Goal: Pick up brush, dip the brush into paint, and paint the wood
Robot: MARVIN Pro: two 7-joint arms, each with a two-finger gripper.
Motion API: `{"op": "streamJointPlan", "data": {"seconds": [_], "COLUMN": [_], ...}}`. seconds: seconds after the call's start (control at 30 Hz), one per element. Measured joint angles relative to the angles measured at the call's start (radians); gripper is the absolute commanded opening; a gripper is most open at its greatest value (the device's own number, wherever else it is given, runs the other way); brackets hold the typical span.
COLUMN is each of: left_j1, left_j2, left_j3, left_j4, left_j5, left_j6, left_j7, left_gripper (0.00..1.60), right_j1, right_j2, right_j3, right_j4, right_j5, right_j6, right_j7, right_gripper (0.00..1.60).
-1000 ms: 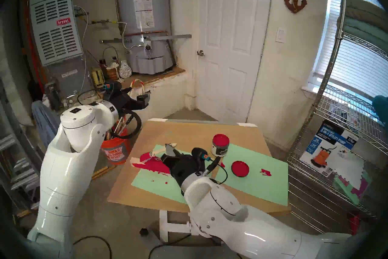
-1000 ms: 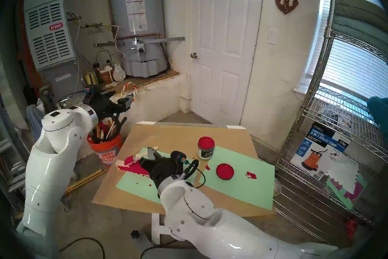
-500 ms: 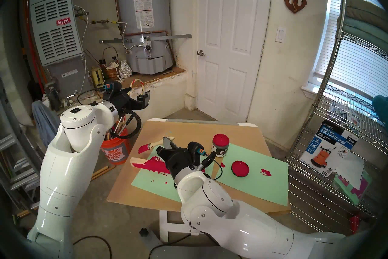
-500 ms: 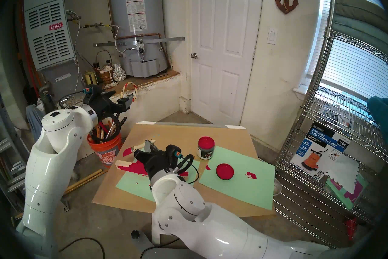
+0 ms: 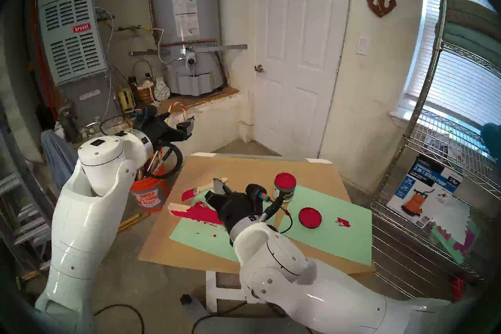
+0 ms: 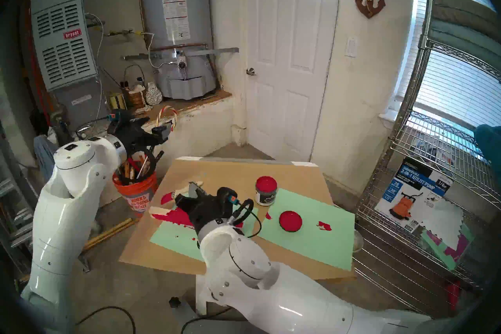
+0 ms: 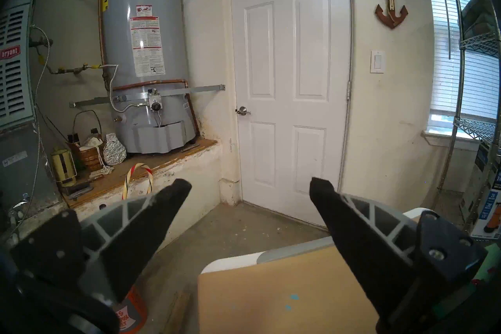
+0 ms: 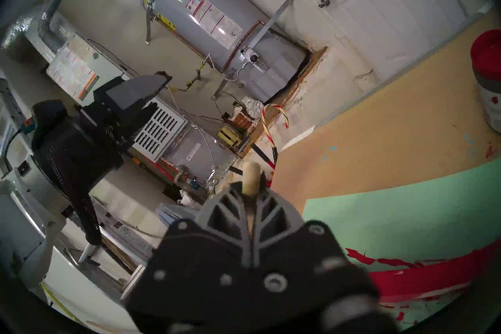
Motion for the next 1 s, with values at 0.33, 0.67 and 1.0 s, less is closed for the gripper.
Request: {"op": "streamJointPlan", "data": {"seconds": [0.33,0.67,1.0], "left_j1": [0.0,0.0,0.0], "left_j2": [0.001,0.002,0.003], "left_j3": [0.001,0.001,0.002], "left_j4": [0.0,0.0,0.0], "left_j5": [-0.001,-0.002,-0.003], "left_j6": [-0.001,-0.001,-0.002], "left_j7": [0.001,0.002,0.003], "left_gripper": [1.6,1.6,1.6], "right_j1": [-0.007,-0.007,-0.008], "right_j2": [-0.001,-0.003,-0.003], "right_j3": [-0.008,-0.017,-0.022], "right_j4": [0.011,0.025,0.035], "right_j5": [-0.003,-0.006,-0.005], "right_j6": [-0.01,-0.012,-0.012], "right_j7": [0.002,0.003,0.003], "right_gripper": [0.0,0.0,0.0]}}
